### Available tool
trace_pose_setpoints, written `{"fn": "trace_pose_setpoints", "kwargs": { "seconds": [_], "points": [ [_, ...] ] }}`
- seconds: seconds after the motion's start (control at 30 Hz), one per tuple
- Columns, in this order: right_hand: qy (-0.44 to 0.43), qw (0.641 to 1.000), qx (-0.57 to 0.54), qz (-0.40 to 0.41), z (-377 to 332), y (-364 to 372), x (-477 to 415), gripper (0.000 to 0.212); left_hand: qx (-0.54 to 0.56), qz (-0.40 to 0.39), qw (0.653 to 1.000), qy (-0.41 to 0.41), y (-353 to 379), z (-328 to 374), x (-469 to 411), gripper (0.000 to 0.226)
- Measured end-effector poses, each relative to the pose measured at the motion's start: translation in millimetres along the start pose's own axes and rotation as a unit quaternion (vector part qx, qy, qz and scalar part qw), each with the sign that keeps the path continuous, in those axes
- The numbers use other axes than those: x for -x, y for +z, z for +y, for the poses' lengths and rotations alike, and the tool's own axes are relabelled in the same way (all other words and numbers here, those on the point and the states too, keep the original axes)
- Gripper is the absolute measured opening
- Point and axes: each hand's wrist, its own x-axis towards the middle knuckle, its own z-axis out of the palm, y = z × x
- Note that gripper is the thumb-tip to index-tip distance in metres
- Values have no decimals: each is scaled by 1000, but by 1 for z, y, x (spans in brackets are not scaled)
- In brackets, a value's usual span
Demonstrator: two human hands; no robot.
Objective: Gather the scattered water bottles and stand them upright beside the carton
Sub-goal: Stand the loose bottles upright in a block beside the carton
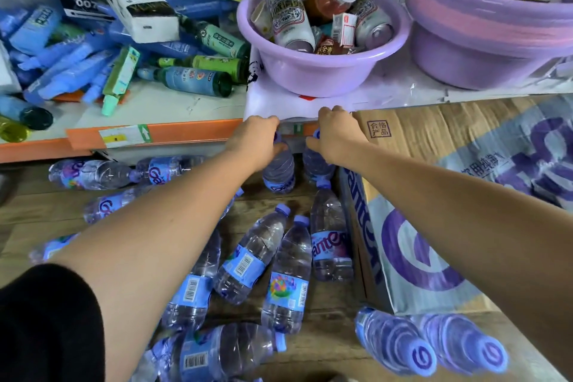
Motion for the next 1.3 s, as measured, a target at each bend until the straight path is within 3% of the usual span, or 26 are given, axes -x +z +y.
{"fn": "trace_pose_setpoints", "kwargs": {
  "seconds": [0.2,0.43,0.67,0.87,1.0,1.2,1.3],
  "points": [
    [-67,997,-19,-25,3,-4,3,35,12,28,999,-18,2,3,0,28],
    [-152,988,15,-38,-3,4,4,17,-19,42,999,-11,2,-1,7,30],
    [-247,960,127,-33,6,-6,-2,35,-17,40,999,16,0,0,10,30],
    [-217,969,110,-36,12,-4,0,34,-8,25,999,27,1,7,6,36],
    [-122,984,117,-51,13,-4,2,63,3,2,999,33,-6,-1,3,33],
    [-107,989,106,-11,9,2,6,27,-50,-16,998,46,-2,-3,-1,24],
    [-109,986,129,-7,9,3,10,24,-85,1,994,73,5,2,-2,19]
  ]
}}
